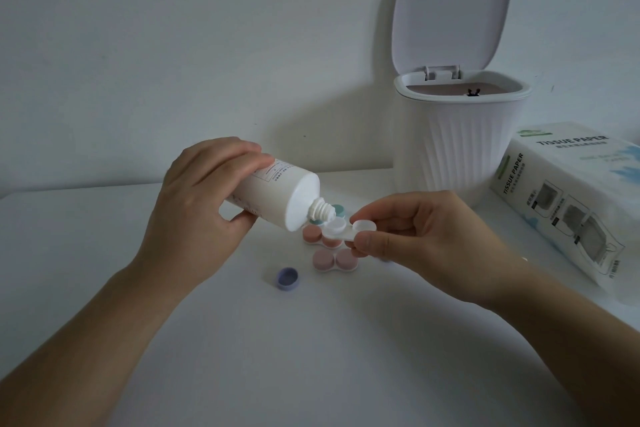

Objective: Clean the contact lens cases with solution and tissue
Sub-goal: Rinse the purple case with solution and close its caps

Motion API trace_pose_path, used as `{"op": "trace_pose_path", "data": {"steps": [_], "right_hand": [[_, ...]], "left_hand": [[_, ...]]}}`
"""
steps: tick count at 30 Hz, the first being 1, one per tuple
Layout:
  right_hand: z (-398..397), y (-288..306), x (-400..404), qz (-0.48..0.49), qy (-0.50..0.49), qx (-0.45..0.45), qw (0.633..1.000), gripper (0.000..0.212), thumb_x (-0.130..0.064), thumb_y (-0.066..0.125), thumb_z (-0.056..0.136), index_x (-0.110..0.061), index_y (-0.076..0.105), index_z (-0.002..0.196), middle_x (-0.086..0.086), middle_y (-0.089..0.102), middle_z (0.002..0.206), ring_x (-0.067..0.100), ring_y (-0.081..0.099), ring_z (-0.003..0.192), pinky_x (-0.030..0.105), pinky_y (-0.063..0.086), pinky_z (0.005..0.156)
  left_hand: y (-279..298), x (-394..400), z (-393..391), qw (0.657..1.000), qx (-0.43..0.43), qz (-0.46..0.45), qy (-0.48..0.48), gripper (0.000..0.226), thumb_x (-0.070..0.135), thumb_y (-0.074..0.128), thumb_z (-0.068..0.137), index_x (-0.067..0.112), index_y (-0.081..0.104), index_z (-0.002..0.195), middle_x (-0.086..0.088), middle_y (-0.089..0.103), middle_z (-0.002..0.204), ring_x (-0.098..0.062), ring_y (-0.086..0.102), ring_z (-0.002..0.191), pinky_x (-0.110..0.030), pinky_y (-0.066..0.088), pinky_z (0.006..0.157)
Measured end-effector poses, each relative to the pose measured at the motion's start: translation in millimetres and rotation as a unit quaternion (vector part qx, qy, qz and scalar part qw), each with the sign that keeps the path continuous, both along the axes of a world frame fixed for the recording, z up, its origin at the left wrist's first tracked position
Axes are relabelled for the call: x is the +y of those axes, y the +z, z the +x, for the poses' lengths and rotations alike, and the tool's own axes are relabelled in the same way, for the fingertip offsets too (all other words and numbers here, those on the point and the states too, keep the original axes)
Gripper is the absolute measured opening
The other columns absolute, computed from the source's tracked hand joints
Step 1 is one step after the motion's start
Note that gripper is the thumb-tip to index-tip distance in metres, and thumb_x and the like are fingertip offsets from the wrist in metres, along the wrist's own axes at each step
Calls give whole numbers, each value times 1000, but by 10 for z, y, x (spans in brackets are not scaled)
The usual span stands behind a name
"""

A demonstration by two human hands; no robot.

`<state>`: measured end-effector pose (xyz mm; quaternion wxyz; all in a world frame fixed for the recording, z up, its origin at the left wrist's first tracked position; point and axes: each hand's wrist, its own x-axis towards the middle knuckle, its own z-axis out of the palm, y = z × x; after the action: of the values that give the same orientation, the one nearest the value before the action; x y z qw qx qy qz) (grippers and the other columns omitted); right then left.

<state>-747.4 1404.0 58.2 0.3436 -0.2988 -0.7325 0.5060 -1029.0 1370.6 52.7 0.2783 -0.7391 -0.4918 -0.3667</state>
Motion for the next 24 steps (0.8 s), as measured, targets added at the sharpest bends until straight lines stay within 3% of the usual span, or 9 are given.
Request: {"op": "trace_pose_path", "data": {"steps": [11, 17, 24], "right_hand": [[2, -4, 4, -5, 2, -3, 1000, 13, -14, 77, 85, -17, 78, 98, -2, 80, 84, 4, 75, 77, 8, 50, 65], [1, -4, -2, -14, 5, 0, 1000, 13, -13, 78, 85, -20, 77, 96, -2, 80, 85, 10, 77, 83, 10, 53, 69], [-4, -2, 0, -20, 8, 4, 1000, 14, -11, 76, 85, -12, 77, 99, 1, 80, 87, 14, 77, 85, 13, 54, 73]], "left_hand": [[5, 10, -3, 999, 20, 34, 2, 51, -8, 80, 72, 7, 68, 120, -11, 66, 126, -32, 56, 122, -48, 46, 102], [12, 12, 1, 998, 27, 49, -1, 45, -3, 73, 75, 6, 68, 119, -11, 66, 125, -31, 55, 122, -41, 42, 106], [9, 18, 9, 998, 32, 53, -1, 47, -6, 74, 74, 6, 68, 119, -10, 66, 126, -33, 56, 122, -45, 43, 106]]}}
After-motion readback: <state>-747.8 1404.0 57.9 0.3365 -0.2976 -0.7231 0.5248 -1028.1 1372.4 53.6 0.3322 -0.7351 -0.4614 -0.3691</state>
